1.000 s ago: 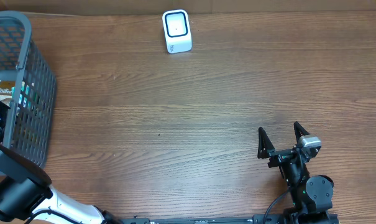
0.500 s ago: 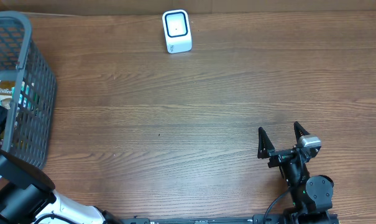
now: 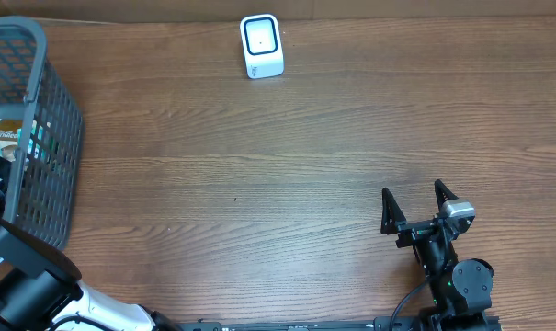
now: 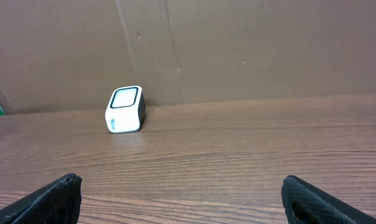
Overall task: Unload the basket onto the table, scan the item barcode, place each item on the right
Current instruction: 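Close the left gripper on the yellow dish-soap bottle's neck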
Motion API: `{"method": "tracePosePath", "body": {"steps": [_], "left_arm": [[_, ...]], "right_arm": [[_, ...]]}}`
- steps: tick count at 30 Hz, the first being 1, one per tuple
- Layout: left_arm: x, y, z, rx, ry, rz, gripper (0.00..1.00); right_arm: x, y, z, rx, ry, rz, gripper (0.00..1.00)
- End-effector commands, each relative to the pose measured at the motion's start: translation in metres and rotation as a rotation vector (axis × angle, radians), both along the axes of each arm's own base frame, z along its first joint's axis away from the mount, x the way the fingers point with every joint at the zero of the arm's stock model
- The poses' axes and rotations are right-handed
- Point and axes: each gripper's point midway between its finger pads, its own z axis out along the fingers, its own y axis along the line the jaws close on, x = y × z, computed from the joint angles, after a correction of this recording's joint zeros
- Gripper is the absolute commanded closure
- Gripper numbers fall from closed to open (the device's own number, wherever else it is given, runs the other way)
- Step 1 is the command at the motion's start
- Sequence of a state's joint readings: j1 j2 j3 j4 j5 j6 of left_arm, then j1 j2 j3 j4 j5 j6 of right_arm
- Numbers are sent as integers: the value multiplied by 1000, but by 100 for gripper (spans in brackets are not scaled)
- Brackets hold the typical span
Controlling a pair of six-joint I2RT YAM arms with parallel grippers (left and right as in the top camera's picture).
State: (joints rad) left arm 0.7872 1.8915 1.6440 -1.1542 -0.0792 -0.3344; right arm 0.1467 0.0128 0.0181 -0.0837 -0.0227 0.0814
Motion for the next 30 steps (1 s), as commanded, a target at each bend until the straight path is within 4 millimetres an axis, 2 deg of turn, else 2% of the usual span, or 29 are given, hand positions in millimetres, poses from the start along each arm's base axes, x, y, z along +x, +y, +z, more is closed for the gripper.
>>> {"method": "tracePosePath", "body": {"steps": [1,6,10,12,14,19,21,27,30], "left_arm": [[1,-1,-2,-3,-2,4,36],[0,-2,-4,-10,3,4,35],[-1,-7,-15,-33,4,1,37],[-3,-9,-20,-40,10,1,40],[-2,-9,-22,-39,7,1,46],[0,-7,-20,-34,-4,0,51],[0,-7,-20,-36,-5,0,50],[-2,-10,-21,-45,4,0,38],[-5,-13,-21,-57,16,1,38]], "right_arm": [[0,1,-2,1,-1,6,0],[0,1,-2,1,-1,6,0],[0,1,-2,1,-1,6,0],[0,1,-2,1,-1,6,0],[0,1,-2,1,-1,6,0],[0,1,-2,1,-1,6,0],[0,1,-2,1,-1,6,0],[0,1,-2,1,-1,6,0],[0,1,-2,1,-1,6,0]]}}
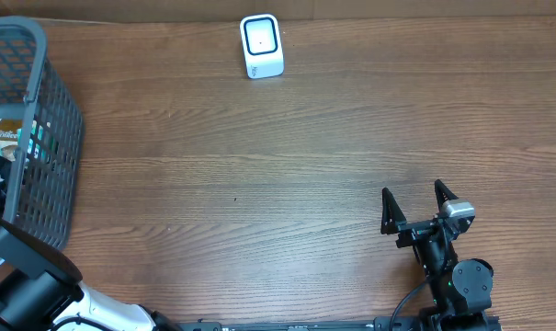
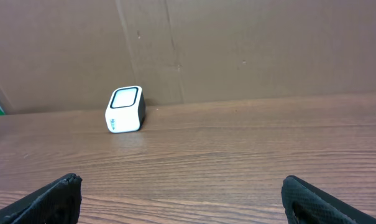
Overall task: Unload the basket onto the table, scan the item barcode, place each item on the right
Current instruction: 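Close the left gripper on the yellow dish-soap bottle's neck, then lift the yellow bottle out of the basket with the left gripper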
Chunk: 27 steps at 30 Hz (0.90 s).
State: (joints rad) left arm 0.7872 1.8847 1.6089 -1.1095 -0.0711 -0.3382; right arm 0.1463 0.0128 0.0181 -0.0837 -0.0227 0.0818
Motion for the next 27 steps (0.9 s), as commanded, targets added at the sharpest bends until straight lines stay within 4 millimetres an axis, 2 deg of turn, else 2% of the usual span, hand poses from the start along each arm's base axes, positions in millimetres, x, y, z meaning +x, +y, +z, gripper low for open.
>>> {"method": "tracePosePath", "body": {"steps": [1,6,10,14,17,20,24,27], "left_arm": [[-7,-13,-16,-63,34,-2,40],[-5,-15,-16,-75,22,2,49],[-4,-16,-16,-79,13,0,52],[-4,-16,-16,-80,13,-3,62],[-4,-17,-15,-82,15,-3,62],[-4,-16,-13,-82,15,-3,67],[1,-11,5,-62,-2,-11,75],[6,-6,29,-37,-28,-12,75]], "right_arm": [[0,1,-2,1,-1,6,0],[0,1,-2,1,-1,6,0],[0,1,-2,1,-1,6,0],[0,1,-2,1,-1,6,0],[0,1,-2,1,-1,6,0],[0,1,-2,1,-1,6,0],[0,1,-2,1,-1,6,0],[0,1,-2,1,-2,6,0]]}}
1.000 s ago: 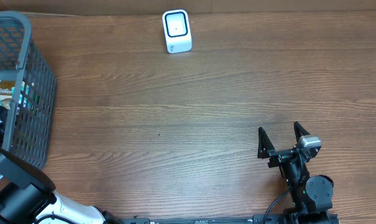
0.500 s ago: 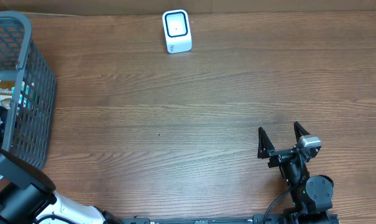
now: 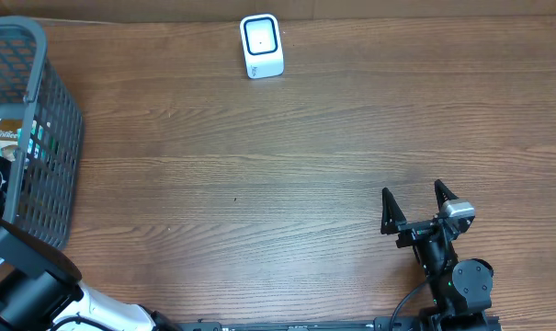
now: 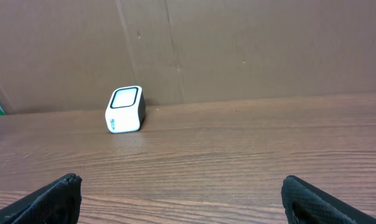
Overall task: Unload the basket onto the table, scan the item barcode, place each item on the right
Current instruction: 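Lift the yellow bottle out of the basket with the left gripper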
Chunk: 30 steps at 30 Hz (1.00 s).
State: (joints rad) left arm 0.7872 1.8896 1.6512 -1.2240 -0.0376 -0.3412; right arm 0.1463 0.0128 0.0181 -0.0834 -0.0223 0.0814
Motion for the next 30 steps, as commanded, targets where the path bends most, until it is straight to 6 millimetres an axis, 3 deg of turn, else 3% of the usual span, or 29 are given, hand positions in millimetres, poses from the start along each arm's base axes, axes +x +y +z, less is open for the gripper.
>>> {"method": "tracePosePath", "body": {"steps": [1,10,18,25,30], "left_arm": [[17,12,34,53,-70,-8,75],[36,22,136,169,-244,-21,80],[48,11,228,273,-466,-60,78],[60,-23,283,314,-626,-151,77],[74,-63,312,366,-689,-267,78]], "right_arm": [[0,1,-2,1,-1,7,0],[0,1,-2,1,-1,7,0],[0,1,-2,1,-1,7,0],[0,1,-2,1,-1,7,0],[0,1,-2,1,-1,7,0]]}}
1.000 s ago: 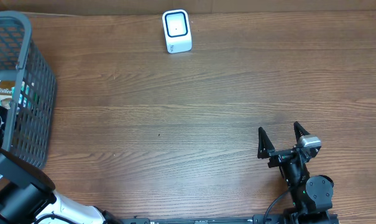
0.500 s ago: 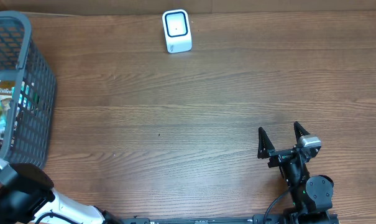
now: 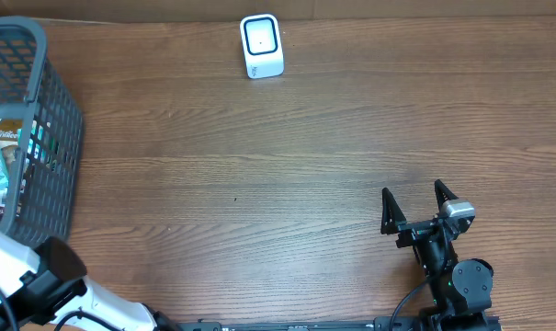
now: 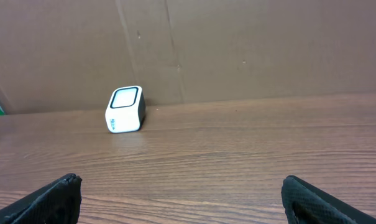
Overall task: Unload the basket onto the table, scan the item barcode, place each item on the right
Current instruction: 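Lift the yellow bottle out of the basket with the left gripper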
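The white barcode scanner [image 3: 261, 46] stands at the far edge of the table, its dark window facing up; the right wrist view shows the scanner [image 4: 124, 109] ahead and to the left. Packaged items lie inside the grey mesh basket [image 3: 48, 129] at the left edge. Only a white and black link of my left arm [image 3: 39, 271] shows at the bottom left; its gripper is out of view. My right gripper [image 3: 415, 204] rests near the front right, open and holding nothing, with the same gripper [image 4: 181, 199] far from the scanner.
A brown cardboard wall [image 4: 237, 50] runs behind the scanner along the table's far edge. The basket's tall mesh wall stands between its contents and the wooden tabletop [image 3: 278, 165].
The dark end of my left arm that sat in the basket at the left edge is gone from view, uncovering a teal packet there. The arm's link at the bottom left has shifted. The right arm is unchanged.
Through the three earlier moments the dark end of my left arm stayed inside the basket at the left edge, barely shifting, and my right gripper rested open at the front right. Now the left arm's end is out of view and the right is still.
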Motion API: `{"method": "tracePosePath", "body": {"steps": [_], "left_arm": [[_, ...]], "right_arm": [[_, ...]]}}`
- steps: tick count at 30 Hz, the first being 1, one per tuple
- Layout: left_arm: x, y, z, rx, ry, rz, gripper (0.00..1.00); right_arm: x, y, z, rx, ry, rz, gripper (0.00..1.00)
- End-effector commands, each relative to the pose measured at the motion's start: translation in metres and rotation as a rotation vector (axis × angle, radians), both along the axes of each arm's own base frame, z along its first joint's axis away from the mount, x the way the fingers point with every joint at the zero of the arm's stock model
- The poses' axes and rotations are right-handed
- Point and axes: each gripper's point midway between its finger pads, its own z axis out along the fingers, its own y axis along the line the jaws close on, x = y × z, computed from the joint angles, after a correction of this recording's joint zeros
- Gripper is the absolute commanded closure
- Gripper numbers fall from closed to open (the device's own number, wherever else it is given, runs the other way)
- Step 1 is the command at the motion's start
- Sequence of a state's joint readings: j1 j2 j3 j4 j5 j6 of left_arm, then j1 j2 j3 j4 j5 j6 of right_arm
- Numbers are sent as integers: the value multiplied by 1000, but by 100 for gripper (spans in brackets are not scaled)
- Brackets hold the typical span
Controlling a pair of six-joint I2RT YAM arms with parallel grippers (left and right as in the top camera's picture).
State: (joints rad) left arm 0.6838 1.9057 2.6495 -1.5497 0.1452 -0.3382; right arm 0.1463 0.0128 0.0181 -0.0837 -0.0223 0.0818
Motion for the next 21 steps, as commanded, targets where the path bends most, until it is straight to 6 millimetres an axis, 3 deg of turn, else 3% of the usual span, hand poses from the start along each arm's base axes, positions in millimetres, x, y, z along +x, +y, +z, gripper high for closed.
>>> {"method": "tracePosePath", "body": {"steps": [1,12,16,21], "left_arm": [[3,-40,41,87,-92,-97,77],[10,-148,107,231,-263,-349,78],[7,-189,116,241,-297,-456,78],[7,-231,112,247,-280,-556,78]], "right_arm": [[0,1,-2,1,-2,7,0],[0,1,-2,1,-1,7,0],[0,1,-2,1,-1,7,0],[0,1,-2,1,-1,7,0]]}}
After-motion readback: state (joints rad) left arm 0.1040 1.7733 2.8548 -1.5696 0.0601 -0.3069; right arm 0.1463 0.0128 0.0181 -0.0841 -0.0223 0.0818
